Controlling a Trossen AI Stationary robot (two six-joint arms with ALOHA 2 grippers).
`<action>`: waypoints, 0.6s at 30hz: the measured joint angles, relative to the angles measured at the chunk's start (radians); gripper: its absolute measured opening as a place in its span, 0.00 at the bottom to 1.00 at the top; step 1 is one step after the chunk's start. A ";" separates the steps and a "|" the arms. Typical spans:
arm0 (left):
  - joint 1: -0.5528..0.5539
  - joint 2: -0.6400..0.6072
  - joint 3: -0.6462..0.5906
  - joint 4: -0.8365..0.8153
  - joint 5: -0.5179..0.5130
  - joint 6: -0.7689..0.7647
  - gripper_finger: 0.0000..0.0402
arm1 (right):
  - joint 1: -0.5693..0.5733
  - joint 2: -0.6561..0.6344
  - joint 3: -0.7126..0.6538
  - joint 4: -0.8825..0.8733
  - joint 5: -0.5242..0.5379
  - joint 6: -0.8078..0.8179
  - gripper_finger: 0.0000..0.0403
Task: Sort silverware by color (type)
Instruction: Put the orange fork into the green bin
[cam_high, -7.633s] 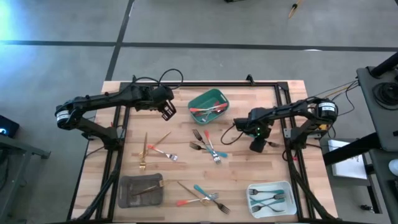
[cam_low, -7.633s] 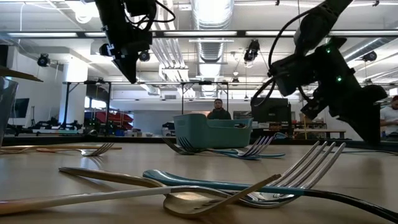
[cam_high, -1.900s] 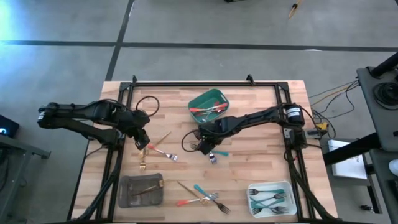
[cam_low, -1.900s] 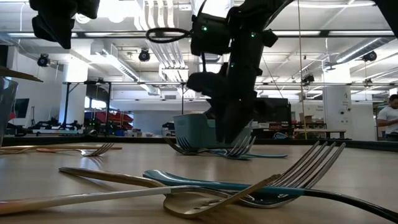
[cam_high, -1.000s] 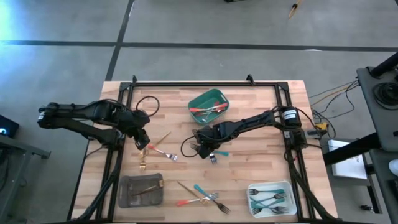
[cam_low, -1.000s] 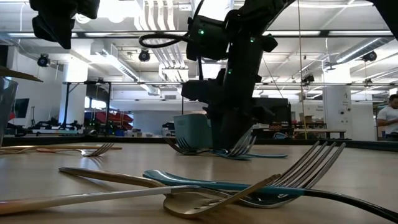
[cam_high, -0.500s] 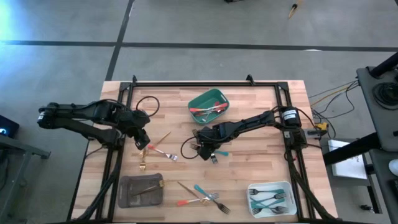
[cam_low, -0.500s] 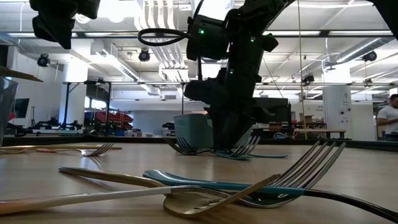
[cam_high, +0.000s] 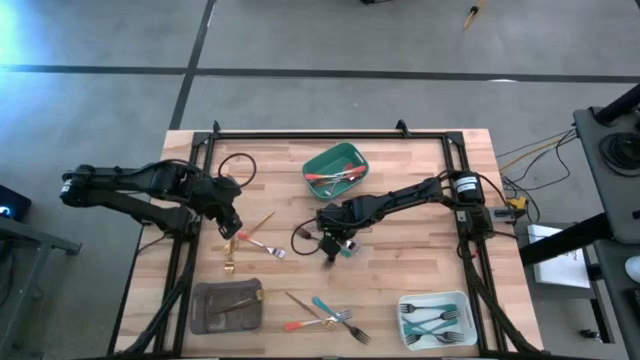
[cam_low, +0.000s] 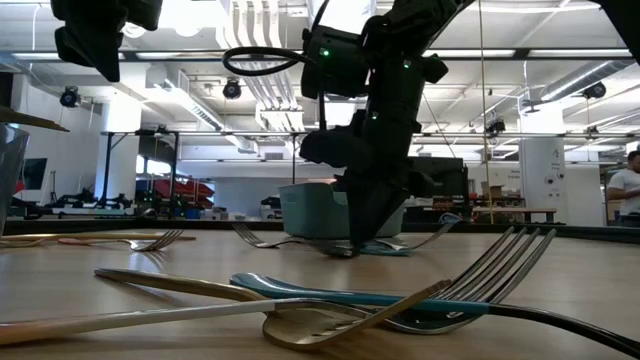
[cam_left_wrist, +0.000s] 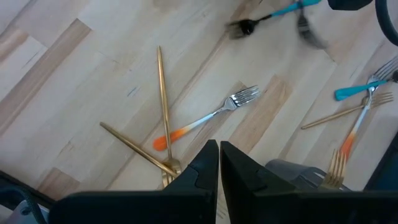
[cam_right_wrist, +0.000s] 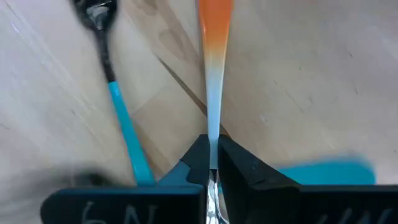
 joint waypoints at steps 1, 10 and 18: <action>0.000 0.000 0.000 0.000 0.000 0.000 0.00 | 0.000 -0.006 -0.001 -0.001 -0.003 -0.003 0.03; 0.000 0.000 0.000 0.000 -0.001 0.000 0.00 | -0.042 -0.110 0.056 -0.137 -0.012 -0.156 0.03; 0.000 0.004 0.000 0.008 -0.047 -0.008 0.00 | -0.147 -0.203 0.145 -0.140 -0.007 -0.524 0.02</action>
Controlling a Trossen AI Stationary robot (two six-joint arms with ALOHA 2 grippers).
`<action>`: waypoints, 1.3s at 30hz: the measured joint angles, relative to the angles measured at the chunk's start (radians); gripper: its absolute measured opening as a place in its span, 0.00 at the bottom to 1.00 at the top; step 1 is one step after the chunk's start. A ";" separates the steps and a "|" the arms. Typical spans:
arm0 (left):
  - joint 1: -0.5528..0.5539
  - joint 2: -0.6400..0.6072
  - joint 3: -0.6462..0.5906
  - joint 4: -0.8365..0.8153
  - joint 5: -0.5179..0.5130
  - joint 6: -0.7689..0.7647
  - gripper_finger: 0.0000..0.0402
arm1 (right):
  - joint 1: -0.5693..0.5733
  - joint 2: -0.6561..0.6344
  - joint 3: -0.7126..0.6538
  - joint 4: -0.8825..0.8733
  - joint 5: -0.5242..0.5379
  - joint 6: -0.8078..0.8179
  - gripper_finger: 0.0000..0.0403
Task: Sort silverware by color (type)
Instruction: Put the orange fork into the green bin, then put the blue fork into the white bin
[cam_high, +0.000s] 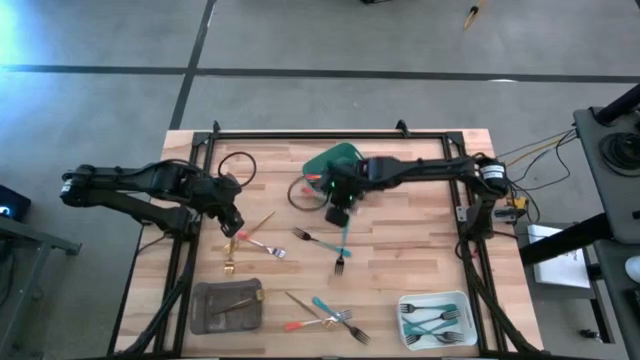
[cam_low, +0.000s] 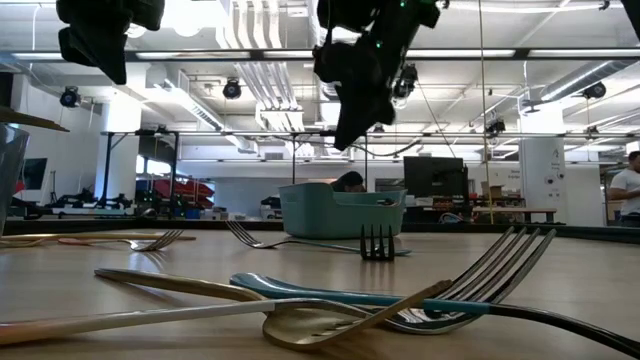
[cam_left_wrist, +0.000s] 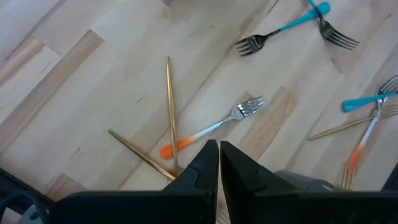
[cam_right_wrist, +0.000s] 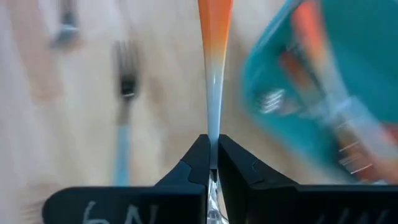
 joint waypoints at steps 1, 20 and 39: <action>0.000 0.001 0.000 0.001 -0.004 0.000 0.00 | -0.016 -0.001 0.005 0.005 0.013 -0.079 0.02; 0.000 0.062 0.000 0.032 -0.040 -0.083 0.00 | -0.214 0.062 0.003 0.114 0.009 -1.033 0.04; 0.000 0.099 0.000 0.031 -0.040 -0.071 0.00 | -0.237 0.058 0.065 -0.042 0.032 -0.313 0.24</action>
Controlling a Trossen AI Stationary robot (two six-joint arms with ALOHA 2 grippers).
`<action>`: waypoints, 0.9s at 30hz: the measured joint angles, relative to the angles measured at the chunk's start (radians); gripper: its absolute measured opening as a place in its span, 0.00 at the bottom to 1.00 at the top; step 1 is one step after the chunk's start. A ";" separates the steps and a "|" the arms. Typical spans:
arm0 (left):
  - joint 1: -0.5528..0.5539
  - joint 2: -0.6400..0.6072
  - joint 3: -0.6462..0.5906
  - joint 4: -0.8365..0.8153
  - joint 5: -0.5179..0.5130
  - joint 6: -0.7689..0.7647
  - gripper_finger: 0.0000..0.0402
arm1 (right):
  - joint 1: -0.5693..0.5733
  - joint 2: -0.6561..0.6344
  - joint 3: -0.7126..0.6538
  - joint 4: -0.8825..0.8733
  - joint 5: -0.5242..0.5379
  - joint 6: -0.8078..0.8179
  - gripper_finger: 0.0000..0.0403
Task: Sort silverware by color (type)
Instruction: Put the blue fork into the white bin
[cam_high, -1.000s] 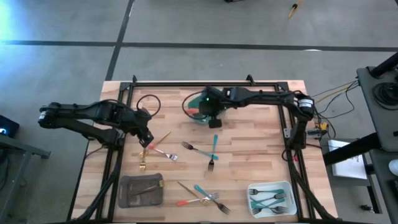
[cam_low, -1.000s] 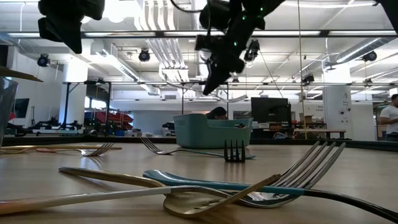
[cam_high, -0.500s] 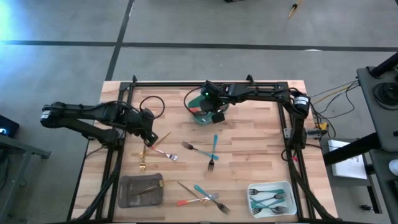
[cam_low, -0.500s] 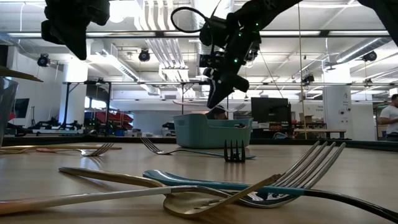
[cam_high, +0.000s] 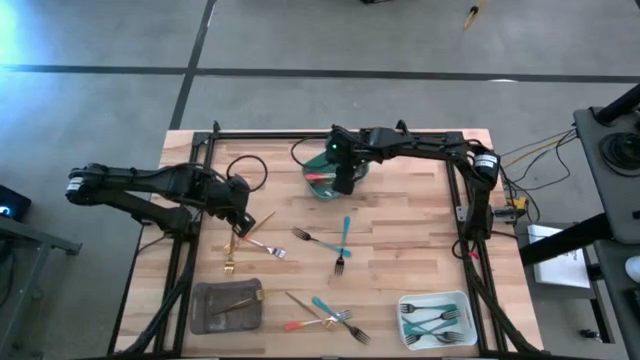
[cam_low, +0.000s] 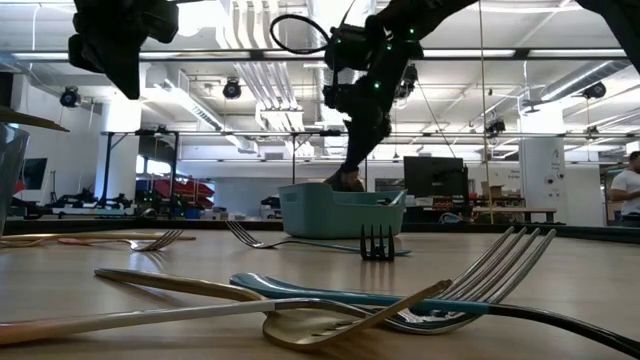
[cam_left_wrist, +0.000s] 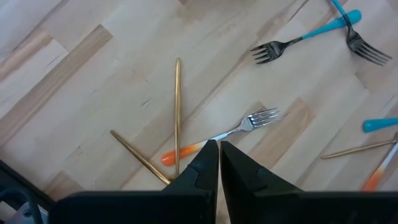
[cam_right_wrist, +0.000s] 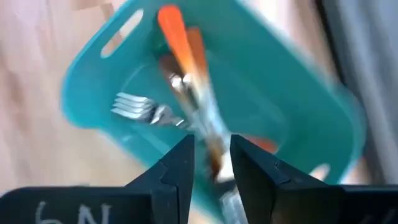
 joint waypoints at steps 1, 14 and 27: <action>0.000 0.000 0.000 0.000 0.000 0.010 0.00 | 0.000 0.000 0.001 -0.024 -0.030 0.059 0.23; 0.000 0.000 0.000 -0.001 0.000 0.149 0.00 | 0.190 0.002 -0.049 -0.113 -0.204 0.600 0.20; 0.000 0.000 0.000 -0.001 0.000 0.183 0.00 | 0.395 0.002 -0.071 -0.091 0.081 1.075 0.19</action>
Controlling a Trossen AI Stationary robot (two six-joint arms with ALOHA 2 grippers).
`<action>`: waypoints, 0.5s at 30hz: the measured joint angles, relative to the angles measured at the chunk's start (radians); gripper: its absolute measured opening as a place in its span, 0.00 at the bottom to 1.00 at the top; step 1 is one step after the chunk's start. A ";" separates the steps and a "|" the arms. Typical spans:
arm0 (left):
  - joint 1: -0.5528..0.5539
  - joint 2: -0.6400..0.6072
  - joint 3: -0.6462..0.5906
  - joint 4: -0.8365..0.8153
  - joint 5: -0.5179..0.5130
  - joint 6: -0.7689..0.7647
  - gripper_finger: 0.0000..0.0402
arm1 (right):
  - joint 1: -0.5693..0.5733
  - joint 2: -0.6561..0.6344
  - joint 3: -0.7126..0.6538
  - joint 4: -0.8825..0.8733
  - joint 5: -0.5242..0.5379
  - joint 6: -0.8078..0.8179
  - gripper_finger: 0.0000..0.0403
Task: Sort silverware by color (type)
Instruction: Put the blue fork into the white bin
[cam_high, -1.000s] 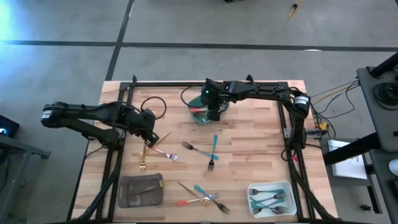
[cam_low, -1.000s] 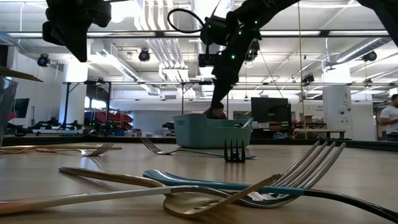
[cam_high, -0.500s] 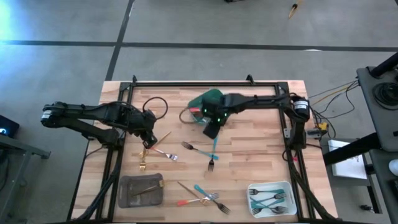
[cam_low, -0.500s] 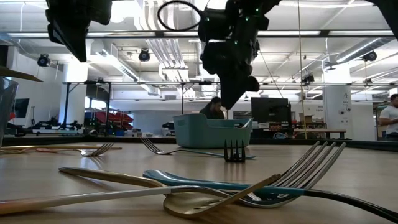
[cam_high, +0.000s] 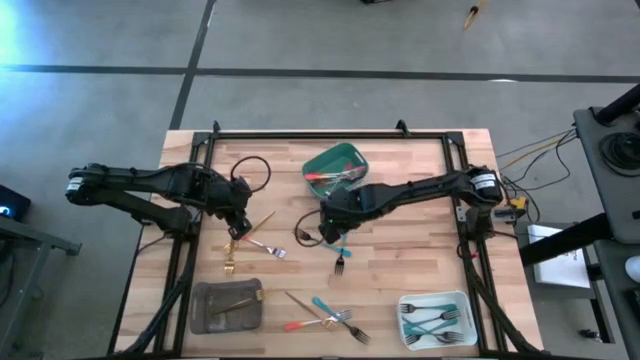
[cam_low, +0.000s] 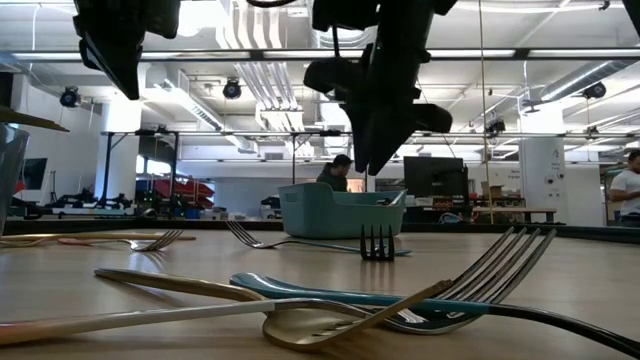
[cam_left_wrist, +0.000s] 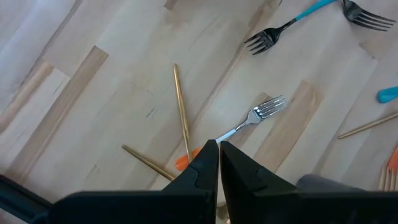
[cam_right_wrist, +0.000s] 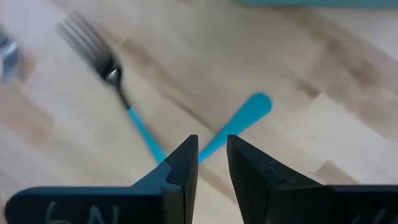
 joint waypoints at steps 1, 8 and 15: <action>0.000 0.000 0.000 0.000 0.000 0.005 0.00 | 0.011 0.000 -0.003 0.000 0.035 0.029 0.19; 0.000 0.000 0.000 0.001 0.000 0.060 0.00 | 0.072 0.000 -0.038 0.000 0.108 0.266 0.18; 0.000 0.000 0.000 0.003 0.000 0.172 0.00 | 0.132 0.000 -0.074 0.001 0.117 0.481 0.18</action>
